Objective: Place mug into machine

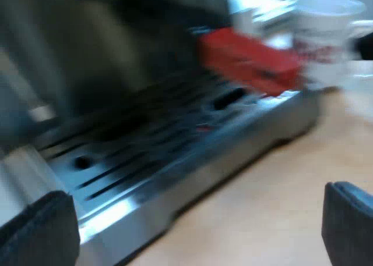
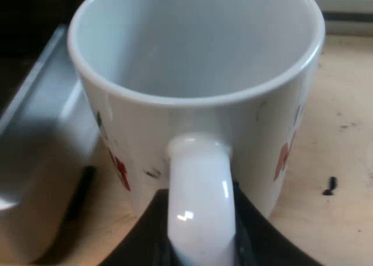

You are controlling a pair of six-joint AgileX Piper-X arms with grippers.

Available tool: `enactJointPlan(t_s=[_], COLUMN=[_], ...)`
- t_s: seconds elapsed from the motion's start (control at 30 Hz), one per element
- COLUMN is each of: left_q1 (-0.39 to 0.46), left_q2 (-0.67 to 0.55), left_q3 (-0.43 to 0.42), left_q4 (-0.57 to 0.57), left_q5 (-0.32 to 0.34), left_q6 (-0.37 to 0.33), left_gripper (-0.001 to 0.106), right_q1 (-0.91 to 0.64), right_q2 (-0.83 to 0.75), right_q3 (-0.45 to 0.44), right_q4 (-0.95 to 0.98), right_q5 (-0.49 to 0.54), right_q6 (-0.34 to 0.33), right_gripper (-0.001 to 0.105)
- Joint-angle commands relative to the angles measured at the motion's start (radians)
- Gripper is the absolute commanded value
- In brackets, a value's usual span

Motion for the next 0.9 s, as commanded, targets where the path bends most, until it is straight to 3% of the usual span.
enactJointPlan(t_s=[0.03, 0.2, 0.27, 0.43, 0.73, 0.9], left_q1=[-0.004, -0.004, -0.004, -0.004, -0.004, -0.004], left_q2=[0.001, 0.002, 0.005, 0.005, 0.062, 0.097], left_q3=[0.019, 0.048, 0.049, 0.054, 0.054, 0.054], left_q4=[-0.036, -0.100, -0.111, -0.117, -0.148, -0.187], left_q5=[-0.057, -0.059, -0.102, -0.119, -0.113, -0.054], left_q6=[0.000, 0.000, 0.030, 0.048, 0.048, 0.048], left_gripper=[0.085, 0.085, 0.085, 0.085, 0.085, 0.085], right_q1=[0.050, 0.158, 0.217, 0.330, 0.543, 0.594], right_q2=[-0.137, -0.353, -0.442, -0.553, -0.524, -0.473], right_q3=[-0.006, -0.006, -0.013, -0.041, -0.074, -0.074], right_q4=[0.082, 0.274, 0.373, 0.525, 0.521, 0.446], right_q5=[-0.008, 0.069, 0.116, 0.193, 0.253, 0.267], right_q6=[-0.048, -0.056, -0.056, -0.054, 0.016, 0.044], right_gripper=[0.000, 0.000, 0.000, 0.000, 0.000, 0.000])
